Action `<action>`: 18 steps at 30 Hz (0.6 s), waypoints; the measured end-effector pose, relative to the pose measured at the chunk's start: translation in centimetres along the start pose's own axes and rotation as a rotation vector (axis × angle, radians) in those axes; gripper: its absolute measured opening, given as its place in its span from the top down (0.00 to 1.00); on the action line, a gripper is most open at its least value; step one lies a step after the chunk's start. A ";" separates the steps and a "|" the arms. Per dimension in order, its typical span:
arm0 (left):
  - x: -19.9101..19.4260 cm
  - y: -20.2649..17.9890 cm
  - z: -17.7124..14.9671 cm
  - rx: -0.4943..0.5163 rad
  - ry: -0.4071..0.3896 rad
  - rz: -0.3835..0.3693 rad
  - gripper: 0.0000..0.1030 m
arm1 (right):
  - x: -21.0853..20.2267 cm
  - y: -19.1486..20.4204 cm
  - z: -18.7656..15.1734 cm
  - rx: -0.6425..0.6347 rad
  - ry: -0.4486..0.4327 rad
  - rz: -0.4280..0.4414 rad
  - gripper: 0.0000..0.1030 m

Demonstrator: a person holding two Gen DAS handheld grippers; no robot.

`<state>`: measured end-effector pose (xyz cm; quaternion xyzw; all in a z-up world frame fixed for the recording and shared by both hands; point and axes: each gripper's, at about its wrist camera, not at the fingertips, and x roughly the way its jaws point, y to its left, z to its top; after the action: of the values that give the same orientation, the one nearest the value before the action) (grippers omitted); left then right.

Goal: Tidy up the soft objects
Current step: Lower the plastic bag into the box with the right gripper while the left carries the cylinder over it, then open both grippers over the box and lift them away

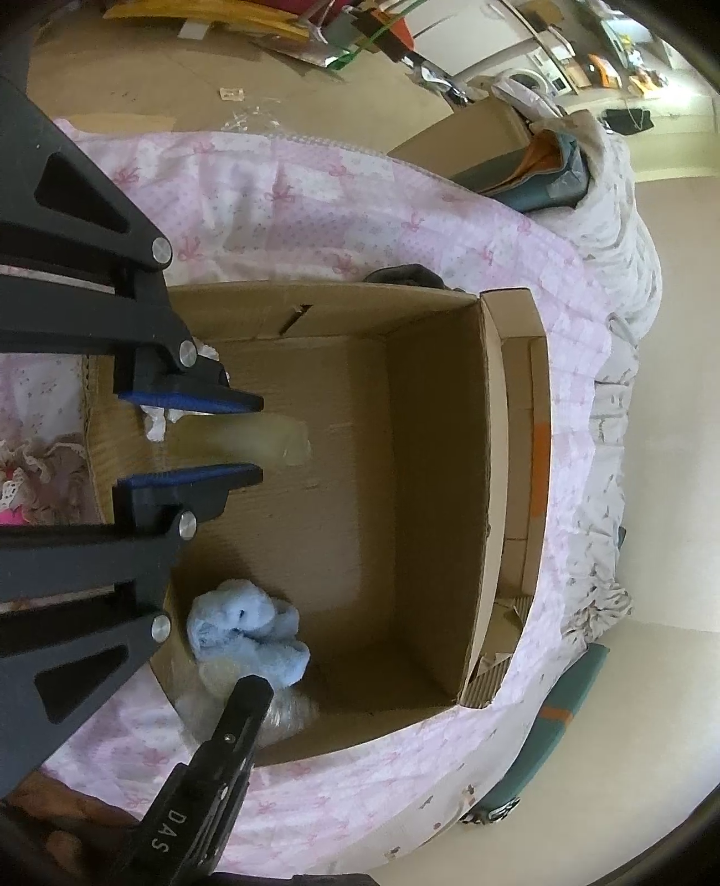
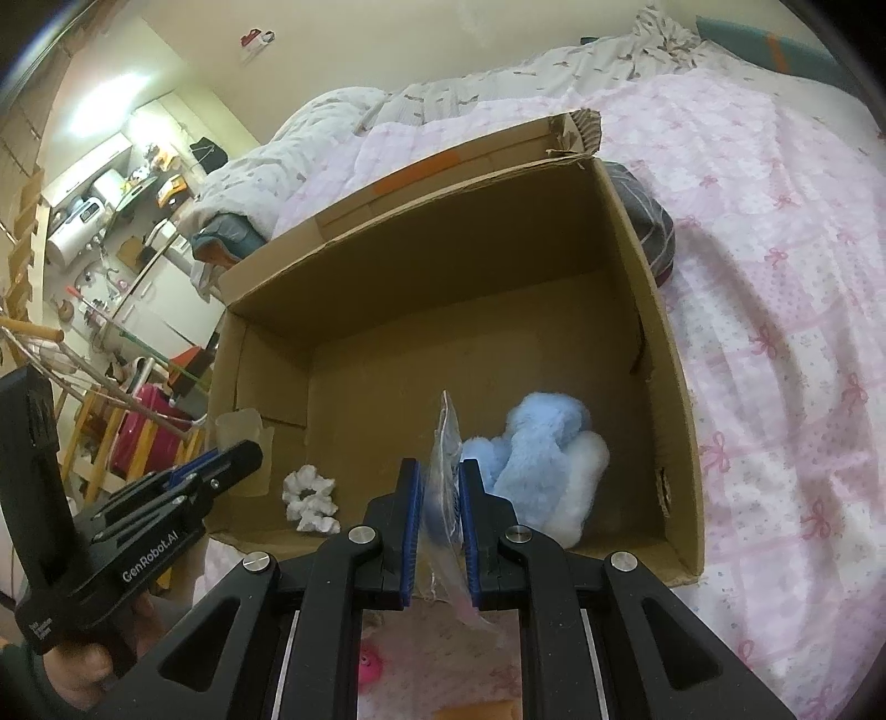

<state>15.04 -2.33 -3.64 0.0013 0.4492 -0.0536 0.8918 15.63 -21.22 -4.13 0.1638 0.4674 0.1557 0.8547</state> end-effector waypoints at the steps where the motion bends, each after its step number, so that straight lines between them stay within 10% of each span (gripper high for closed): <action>1: 0.0 -0.1 0.0 0.005 -0.001 0.002 0.83 | -0.1 0.0 0.0 -0.001 -0.004 -0.002 0.84; 4: 0.0 -0.2 0.0 0.006 0.000 -0.001 0.82 | -0.3 -0.2 0.1 0.007 -0.016 -0.007 0.72; 7: 0.0 -0.1 0.0 0.003 0.001 -0.001 0.81 | -0.8 -0.5 0.1 0.020 -0.042 -0.008 0.34; 13: -0.4 -0.1 0.1 0.000 -0.016 -0.001 0.81 | -1.9 -0.4 0.5 0.012 -0.097 -0.026 0.28; 15: -0.5 0.0 0.1 -0.006 -0.021 0.002 0.74 | -2.3 -0.5 0.6 0.013 -0.116 -0.039 0.14; 18: -1.0 0.2 0.2 -0.018 -0.048 0.019 0.39 | -2.7 -0.8 0.6 0.020 -0.146 -0.045 0.00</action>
<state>14.61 -2.08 -2.77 -0.0037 0.4281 -0.0408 0.9028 14.85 -23.13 -2.10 0.1728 0.4089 0.1193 0.8881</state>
